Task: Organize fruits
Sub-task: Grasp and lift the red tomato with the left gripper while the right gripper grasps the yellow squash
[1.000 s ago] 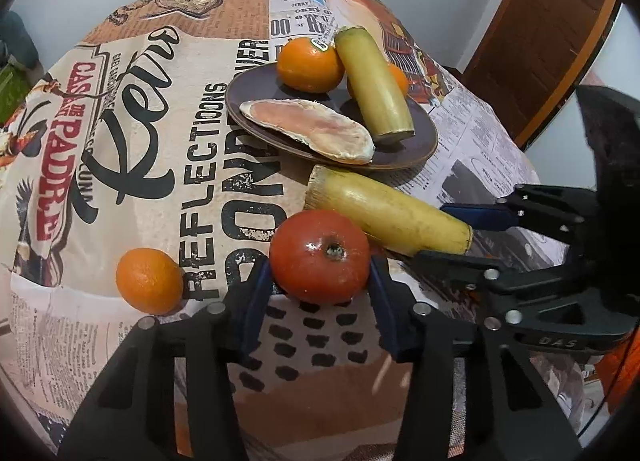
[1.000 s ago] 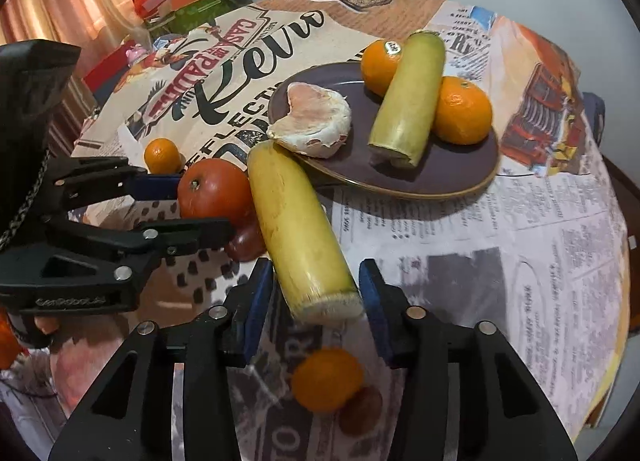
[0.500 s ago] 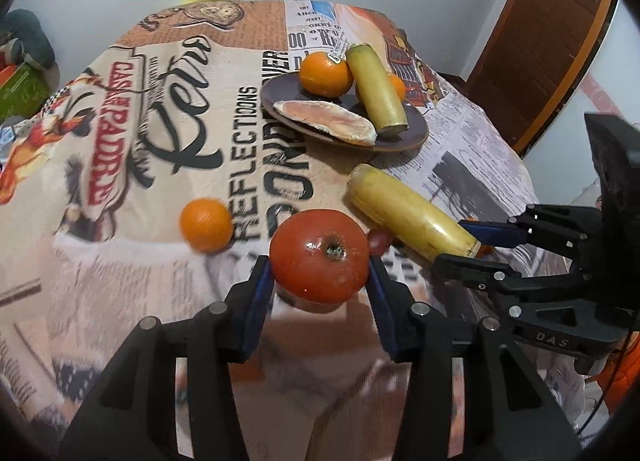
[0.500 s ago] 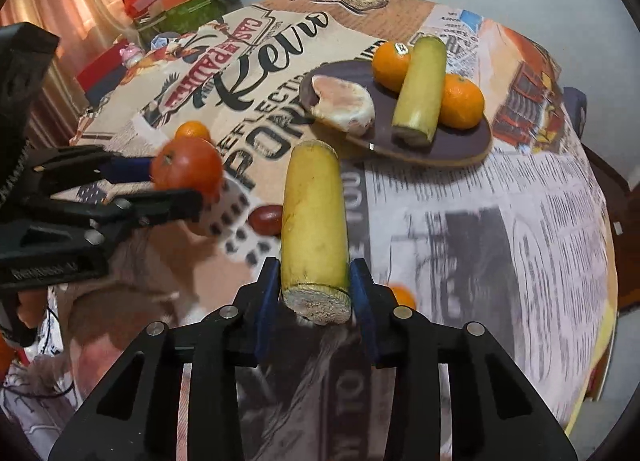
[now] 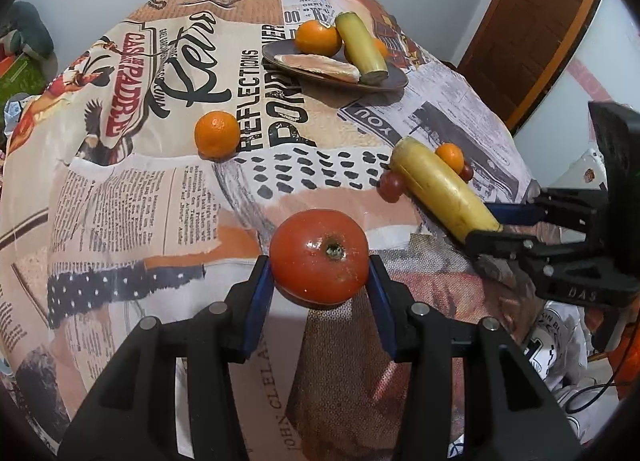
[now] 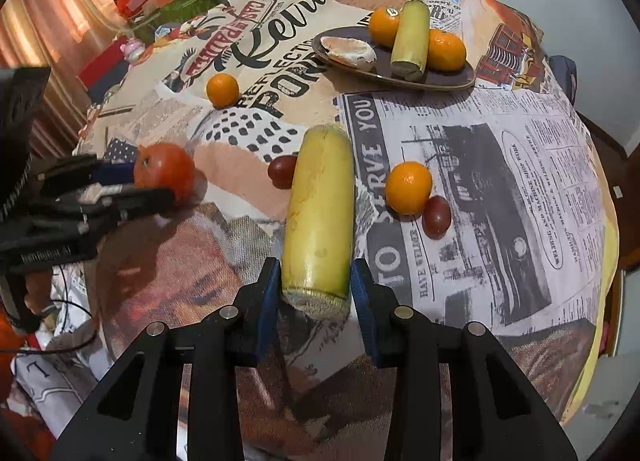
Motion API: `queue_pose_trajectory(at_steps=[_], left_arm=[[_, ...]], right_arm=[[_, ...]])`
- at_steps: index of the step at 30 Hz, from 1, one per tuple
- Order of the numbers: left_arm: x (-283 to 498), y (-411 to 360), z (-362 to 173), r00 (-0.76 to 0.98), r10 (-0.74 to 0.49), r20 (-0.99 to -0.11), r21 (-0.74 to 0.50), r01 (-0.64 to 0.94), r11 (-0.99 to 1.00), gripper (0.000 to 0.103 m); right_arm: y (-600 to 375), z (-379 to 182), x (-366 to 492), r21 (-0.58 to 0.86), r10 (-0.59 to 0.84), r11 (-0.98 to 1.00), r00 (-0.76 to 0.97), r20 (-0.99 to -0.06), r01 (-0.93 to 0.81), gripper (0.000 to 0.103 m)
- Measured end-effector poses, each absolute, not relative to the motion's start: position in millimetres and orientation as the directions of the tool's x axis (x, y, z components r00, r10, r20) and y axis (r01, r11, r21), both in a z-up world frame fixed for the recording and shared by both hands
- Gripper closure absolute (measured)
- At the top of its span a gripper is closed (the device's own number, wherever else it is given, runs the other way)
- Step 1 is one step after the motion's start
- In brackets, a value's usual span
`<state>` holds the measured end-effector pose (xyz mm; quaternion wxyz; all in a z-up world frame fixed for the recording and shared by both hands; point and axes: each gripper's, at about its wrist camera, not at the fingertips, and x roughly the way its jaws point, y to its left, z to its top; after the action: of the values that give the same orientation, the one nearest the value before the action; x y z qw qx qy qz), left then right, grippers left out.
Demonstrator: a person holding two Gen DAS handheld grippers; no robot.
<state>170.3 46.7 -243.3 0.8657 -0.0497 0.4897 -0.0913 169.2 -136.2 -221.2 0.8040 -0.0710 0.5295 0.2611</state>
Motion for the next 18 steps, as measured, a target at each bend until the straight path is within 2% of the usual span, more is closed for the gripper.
queue_pose_trajectory(at_steps=[11, 18], left_arm=[[177, 52, -244, 0.506, -0.217, -0.835, -0.198, 0.092, 0.976, 0.056], [181, 54, -237, 0.522, -0.212, -0.826, -0.192, 0.094, 0.977, 0.056]], right_arm=[[-119, -231, 200, 0.159, 0.342, 0.856, 0.309, -0.888, -0.491, 0.065], [-124, -232, 201, 0.190, 0.369, 0.858, 0.314, -0.875, -0.478, 0.068]])
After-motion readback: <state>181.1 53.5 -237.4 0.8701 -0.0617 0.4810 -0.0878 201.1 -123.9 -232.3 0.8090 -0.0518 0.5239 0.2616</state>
